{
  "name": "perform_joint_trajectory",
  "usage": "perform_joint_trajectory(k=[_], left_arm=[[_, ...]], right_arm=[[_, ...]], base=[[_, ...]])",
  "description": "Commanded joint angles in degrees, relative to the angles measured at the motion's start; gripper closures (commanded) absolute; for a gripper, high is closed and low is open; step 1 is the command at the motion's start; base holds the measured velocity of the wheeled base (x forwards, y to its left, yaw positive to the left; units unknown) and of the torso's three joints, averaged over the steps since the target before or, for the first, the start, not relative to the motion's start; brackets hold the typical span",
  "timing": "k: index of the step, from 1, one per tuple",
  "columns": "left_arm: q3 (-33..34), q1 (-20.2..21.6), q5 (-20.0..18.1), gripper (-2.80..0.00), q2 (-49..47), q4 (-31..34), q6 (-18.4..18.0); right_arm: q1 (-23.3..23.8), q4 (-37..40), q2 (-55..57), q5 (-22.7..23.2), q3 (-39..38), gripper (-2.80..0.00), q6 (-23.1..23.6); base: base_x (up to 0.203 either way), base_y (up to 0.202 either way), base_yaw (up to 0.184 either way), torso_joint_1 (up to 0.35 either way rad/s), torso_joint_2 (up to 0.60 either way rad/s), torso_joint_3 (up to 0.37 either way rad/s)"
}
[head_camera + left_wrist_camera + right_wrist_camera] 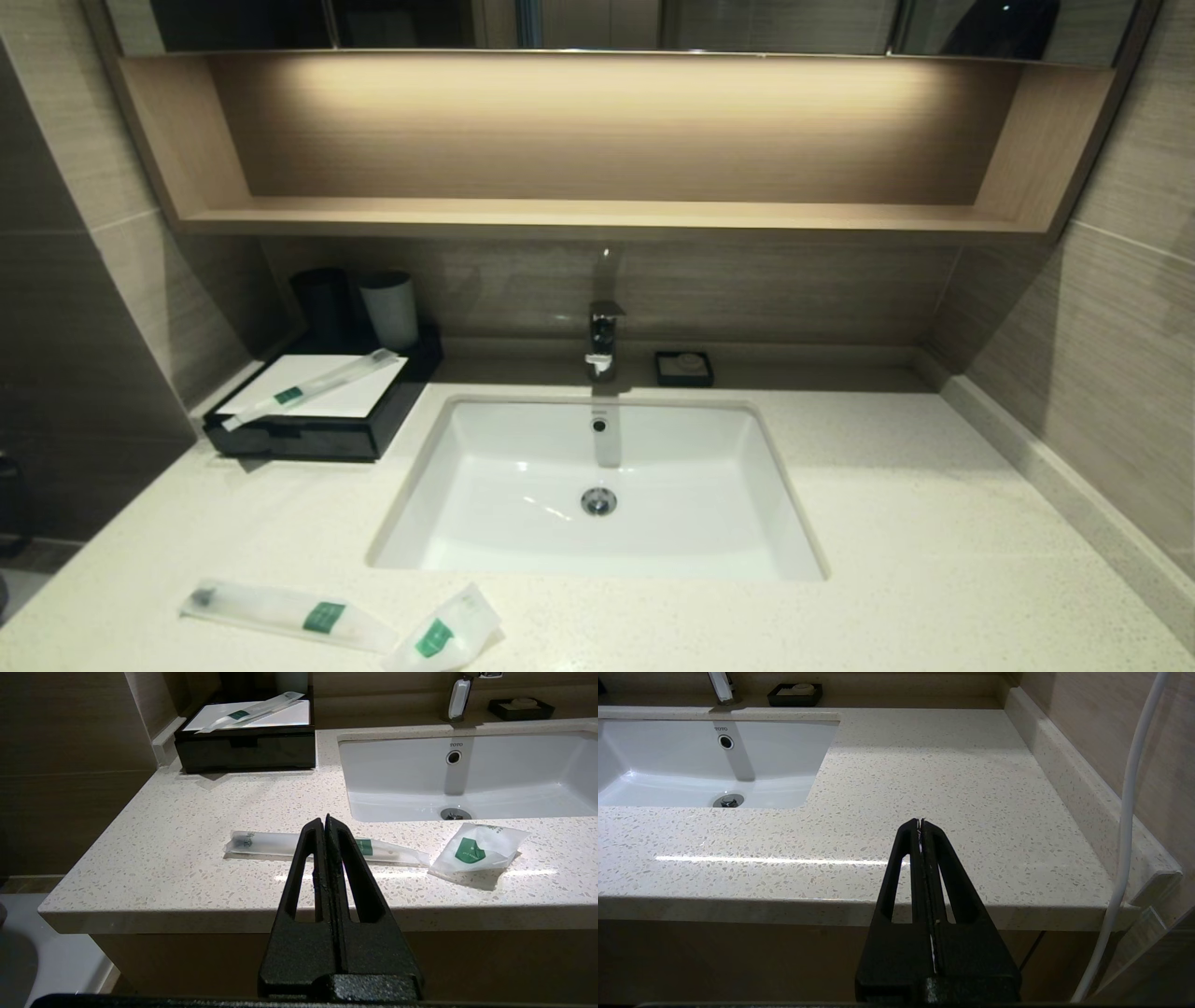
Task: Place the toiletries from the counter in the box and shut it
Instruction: Open the drawer
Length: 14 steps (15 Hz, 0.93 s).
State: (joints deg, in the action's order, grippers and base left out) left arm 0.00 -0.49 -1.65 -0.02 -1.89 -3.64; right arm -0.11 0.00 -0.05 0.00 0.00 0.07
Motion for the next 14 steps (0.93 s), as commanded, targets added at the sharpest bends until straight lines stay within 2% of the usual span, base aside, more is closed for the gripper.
perform_joint_trajectory(k=[1, 14], left_arm=[[1.1, 0.0, 0.0, 0.00, 0.0, 0.0, -0.1], [1.1, 0.0, 0.1, 0.00, 0.0, 0.1, 0.4]], right_arm=[[0.0, -0.1, 0.0, 0.0, -0.1, 0.00, 0.0], [0.0, 0.0, 0.0, 0.0, -0.1, 0.00, 0.0]], base=[[0.000, 0.000, 0.000, 0.000, 0.00, 0.000], [0.000, 0.000, 0.000, 0.000, 0.00, 0.000]])
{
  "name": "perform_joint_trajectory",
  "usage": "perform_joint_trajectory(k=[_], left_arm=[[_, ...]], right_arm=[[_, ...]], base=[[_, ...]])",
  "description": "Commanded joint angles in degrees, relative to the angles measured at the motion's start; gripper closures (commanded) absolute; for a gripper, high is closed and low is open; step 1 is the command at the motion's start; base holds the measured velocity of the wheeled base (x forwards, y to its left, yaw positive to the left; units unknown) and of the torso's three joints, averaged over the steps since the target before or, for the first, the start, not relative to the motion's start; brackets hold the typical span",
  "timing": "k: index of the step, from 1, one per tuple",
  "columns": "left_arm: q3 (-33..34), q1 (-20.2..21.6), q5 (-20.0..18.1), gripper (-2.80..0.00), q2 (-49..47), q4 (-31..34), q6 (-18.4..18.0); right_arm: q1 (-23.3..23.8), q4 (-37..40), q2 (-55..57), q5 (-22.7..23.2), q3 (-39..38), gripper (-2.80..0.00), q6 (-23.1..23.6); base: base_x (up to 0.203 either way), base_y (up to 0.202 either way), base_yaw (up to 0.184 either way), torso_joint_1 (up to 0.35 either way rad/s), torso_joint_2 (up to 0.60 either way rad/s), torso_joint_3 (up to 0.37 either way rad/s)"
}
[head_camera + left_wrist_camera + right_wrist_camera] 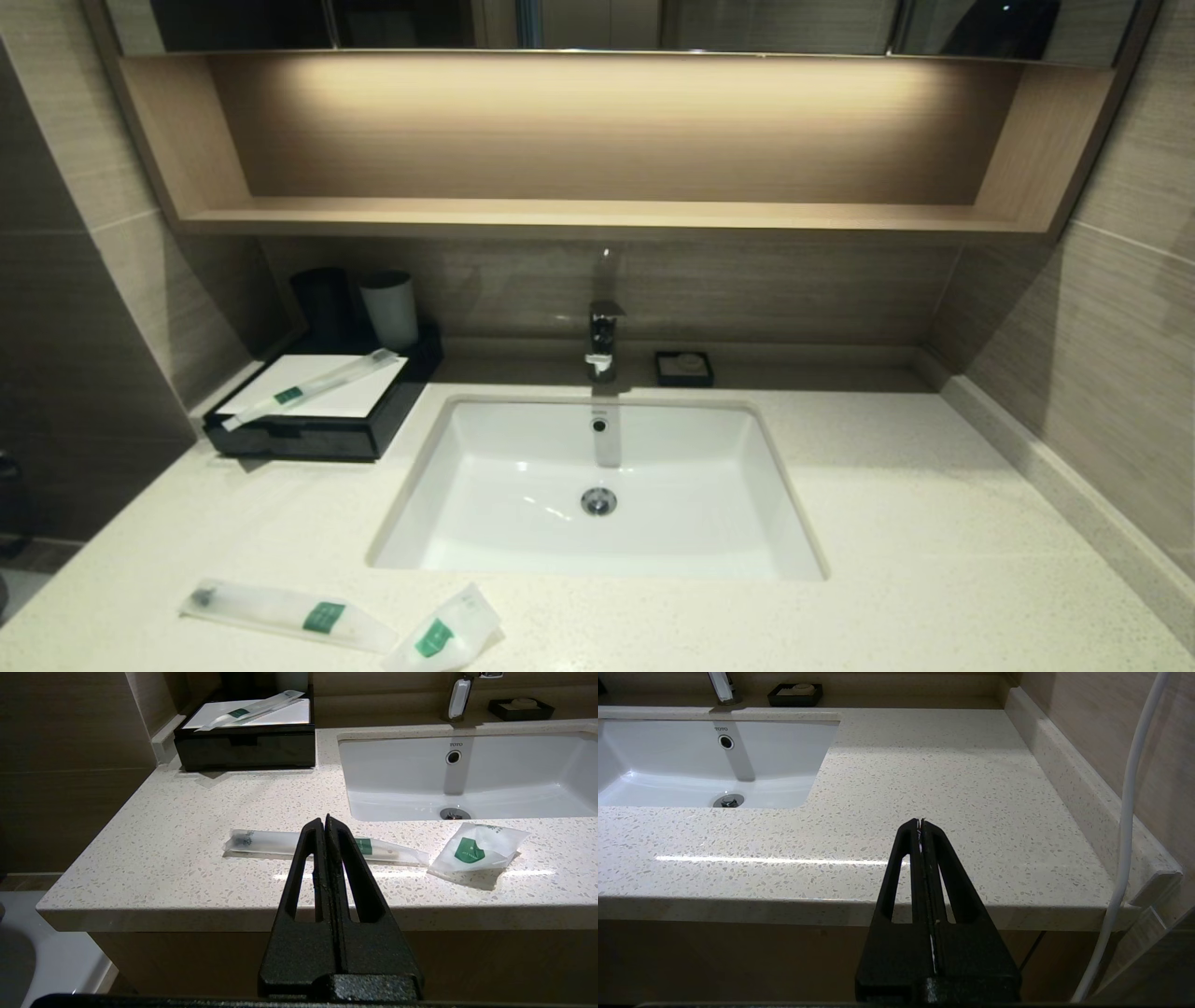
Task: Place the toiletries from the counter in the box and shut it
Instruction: Open the drawer
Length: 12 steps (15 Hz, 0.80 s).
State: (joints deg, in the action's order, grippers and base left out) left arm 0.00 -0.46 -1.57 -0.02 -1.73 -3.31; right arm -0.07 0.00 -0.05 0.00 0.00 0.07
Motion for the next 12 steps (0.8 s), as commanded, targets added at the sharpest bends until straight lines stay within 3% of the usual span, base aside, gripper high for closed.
perform_joint_trajectory(k=[1, 12], left_arm=[[1.1, -0.1, 0.0, 0.00, 0.0, 0.0, 0.1], [1.1, -0.1, -0.1, 0.00, 0.0, -0.1, 0.0]], right_arm=[[0.0, -0.1, 0.0, 0.0, -0.1, 0.00, 0.0], [0.0, 0.0, 0.0, 0.0, -0.1, 0.00, 0.0]], base=[[0.000, 0.000, 0.000, 0.000, 0.00, 0.000], [0.000, 0.000, 0.000, 0.000, 0.00, 0.000]])
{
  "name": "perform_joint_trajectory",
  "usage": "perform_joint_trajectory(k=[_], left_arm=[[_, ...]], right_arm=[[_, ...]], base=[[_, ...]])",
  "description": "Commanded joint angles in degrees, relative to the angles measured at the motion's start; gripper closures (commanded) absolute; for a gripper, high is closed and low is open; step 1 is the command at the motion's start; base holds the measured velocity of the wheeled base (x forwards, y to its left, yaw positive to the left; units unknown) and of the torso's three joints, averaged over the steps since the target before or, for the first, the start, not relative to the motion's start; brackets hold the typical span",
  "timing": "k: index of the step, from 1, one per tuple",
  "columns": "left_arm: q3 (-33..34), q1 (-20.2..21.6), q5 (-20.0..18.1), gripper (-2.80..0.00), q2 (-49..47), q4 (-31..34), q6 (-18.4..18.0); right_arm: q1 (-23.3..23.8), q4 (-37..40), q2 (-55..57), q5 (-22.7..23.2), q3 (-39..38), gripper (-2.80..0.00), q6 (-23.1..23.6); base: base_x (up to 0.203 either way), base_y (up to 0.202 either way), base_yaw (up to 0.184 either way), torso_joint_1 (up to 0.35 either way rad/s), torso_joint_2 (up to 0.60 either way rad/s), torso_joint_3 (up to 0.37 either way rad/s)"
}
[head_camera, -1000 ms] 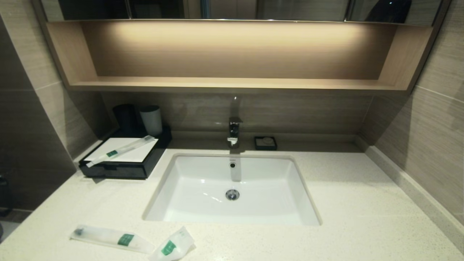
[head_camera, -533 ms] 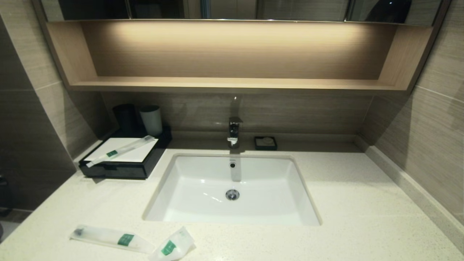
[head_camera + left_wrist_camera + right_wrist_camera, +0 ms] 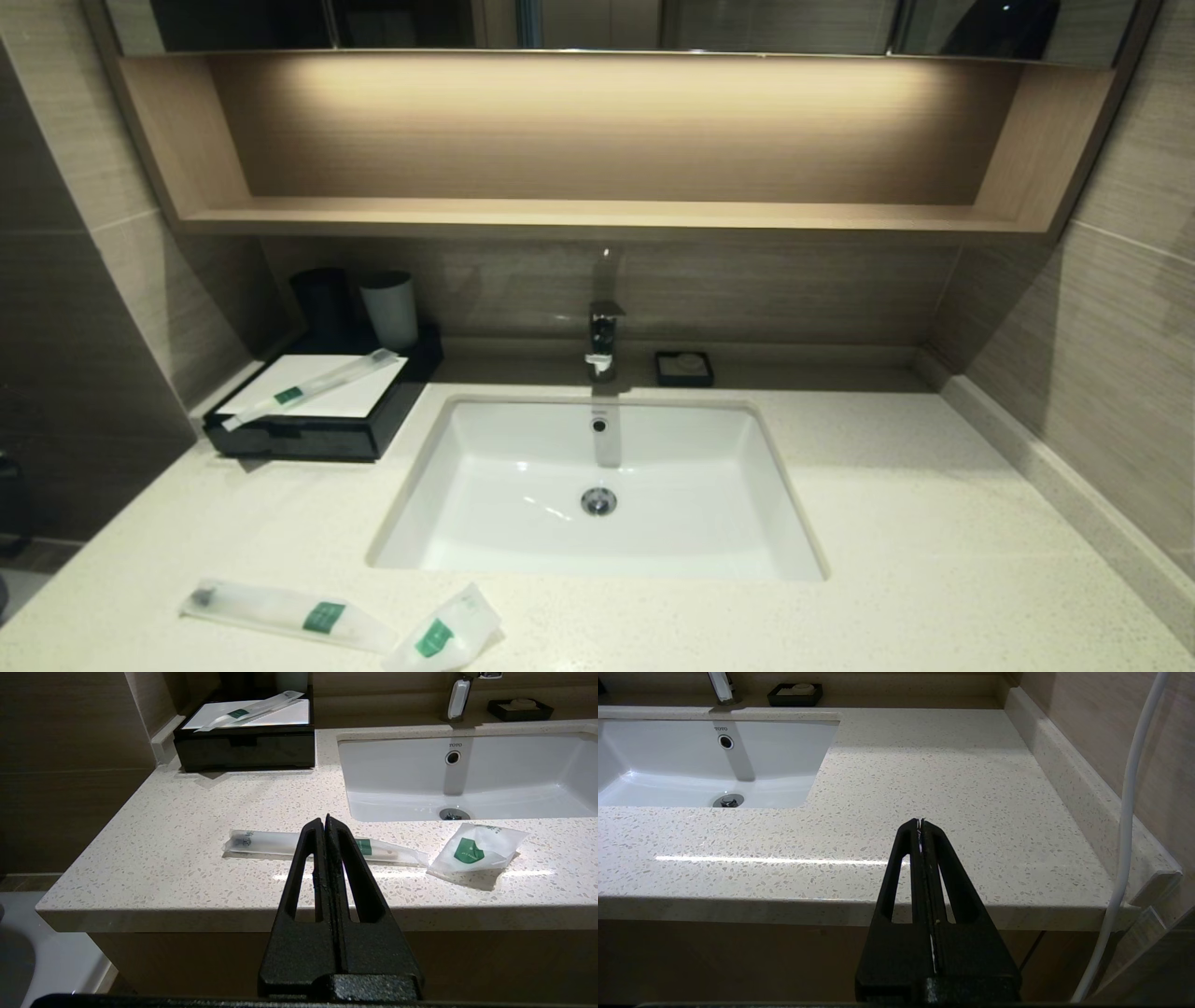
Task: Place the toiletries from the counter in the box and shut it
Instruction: Open the drawer
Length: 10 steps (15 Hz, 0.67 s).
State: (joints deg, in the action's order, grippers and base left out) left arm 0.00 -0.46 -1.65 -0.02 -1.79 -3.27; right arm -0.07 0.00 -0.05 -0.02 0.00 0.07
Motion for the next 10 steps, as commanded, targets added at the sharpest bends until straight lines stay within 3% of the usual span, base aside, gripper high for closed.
perform_joint_trajectory(k=[1, 5, 10], left_arm=[[1.1, -0.1, 0.0, 0.00, 0.0, -0.1, 0.0], [0.9, -0.1, 0.8, 0.00, 0.0, -0.1, 0.2], [-6.1, 0.0, 0.1, 0.00, 0.0, 2.5, 0.2]], right_arm=[[0.0, 0.0, 0.0, 0.0, -0.1, 0.00, 0.0], [0.0, 0.0, 0.0, 0.0, -0.1, 0.00, 0.0], [0.0, 0.0, 0.0, 0.0, -0.1, 0.00, 0.0]], base=[[0.000, 0.000, 0.000, 0.000, 0.00, 0.000], [0.000, 0.000, 0.000, 0.000, 0.00, 0.000], [0.000, 0.000, 0.000, 0.000, 0.00, 0.000]])
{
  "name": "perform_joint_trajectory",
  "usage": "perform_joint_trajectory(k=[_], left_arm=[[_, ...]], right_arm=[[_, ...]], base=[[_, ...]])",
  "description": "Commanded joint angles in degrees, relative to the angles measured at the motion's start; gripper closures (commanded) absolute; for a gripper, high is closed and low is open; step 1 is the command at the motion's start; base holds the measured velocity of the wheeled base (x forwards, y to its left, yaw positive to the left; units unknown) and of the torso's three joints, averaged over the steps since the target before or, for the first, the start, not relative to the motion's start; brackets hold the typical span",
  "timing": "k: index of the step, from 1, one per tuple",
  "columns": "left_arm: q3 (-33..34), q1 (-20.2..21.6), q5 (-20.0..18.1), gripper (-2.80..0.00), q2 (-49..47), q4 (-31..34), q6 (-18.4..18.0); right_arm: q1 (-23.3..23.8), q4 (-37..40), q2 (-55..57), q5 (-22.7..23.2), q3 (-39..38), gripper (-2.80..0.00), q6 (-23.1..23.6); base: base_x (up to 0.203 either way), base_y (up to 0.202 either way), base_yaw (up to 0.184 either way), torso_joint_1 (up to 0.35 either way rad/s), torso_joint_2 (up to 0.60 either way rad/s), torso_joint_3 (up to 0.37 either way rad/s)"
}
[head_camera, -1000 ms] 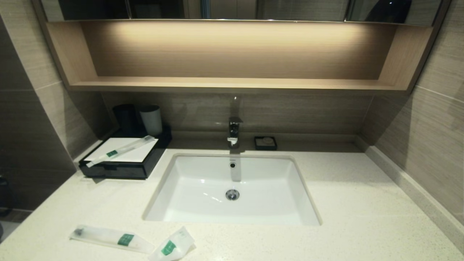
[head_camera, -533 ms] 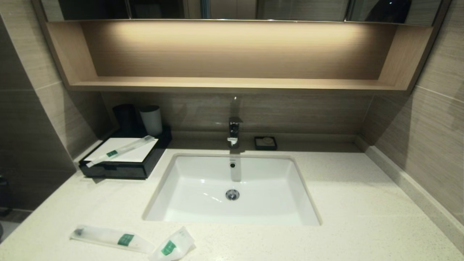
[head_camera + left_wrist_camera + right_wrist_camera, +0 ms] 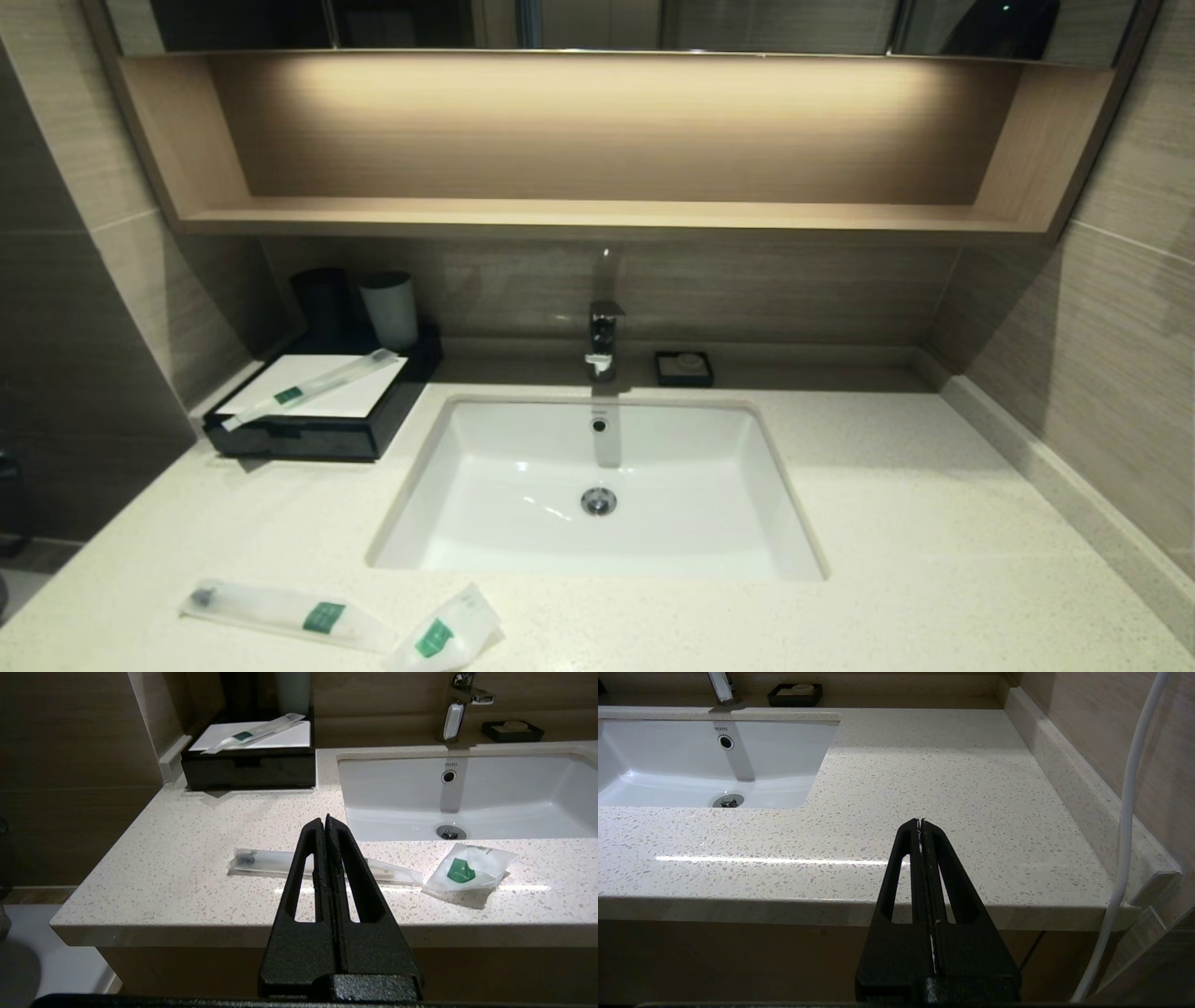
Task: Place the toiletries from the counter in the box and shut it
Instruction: Open the drawer
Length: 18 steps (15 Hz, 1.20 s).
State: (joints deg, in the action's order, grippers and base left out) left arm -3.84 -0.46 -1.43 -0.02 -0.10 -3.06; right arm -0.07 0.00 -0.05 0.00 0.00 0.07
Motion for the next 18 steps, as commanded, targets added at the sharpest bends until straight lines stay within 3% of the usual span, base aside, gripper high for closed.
perform_joint_trajectory(k=[1, 4, 9, 12, 18], left_arm=[[-4.7, 0.0, -0.1, 0.00, 0.0, 2.9, 0.0], [-10.8, 0.0, -0.2, 0.00, 0.0, 10.4, 0.1], [-15.3, 0.0, 0.3, 0.00, -1.8, 15.7, 0.1], [-17.3, 0.0, 1.4, 0.00, -9.5, 14.6, 0.4], [-18.4, -0.4, 4.1, 0.00, -30.4, 4.2, 1.9]], right_arm=[[0.0, 0.0, 0.0, 0.0, -0.1, 0.00, 0.0], [0.0, 0.0, 0.0, 0.0, -0.1, 0.00, 0.0], [0.0, 0.0, 0.0, 0.0, -0.1, 0.00, 0.0], [0.0, 0.0, 0.0, 0.0, -0.1, 0.00, 0.0], [0.0, 0.0, 0.0, 0.0, -0.1, 0.00, 0.0]], base=[[0.000, 0.000, 0.000, 0.000, 0.00, 0.000], [0.000, 0.000, 0.000, 0.000, 0.00, 0.000], [0.000, 0.000, 0.000, 0.000, 0.00, 0.000], [0.000, 0.000, 0.000, 0.000, 0.00, 0.000], [0.000, 0.000, 0.000, 0.000, 0.00, 0.000]])
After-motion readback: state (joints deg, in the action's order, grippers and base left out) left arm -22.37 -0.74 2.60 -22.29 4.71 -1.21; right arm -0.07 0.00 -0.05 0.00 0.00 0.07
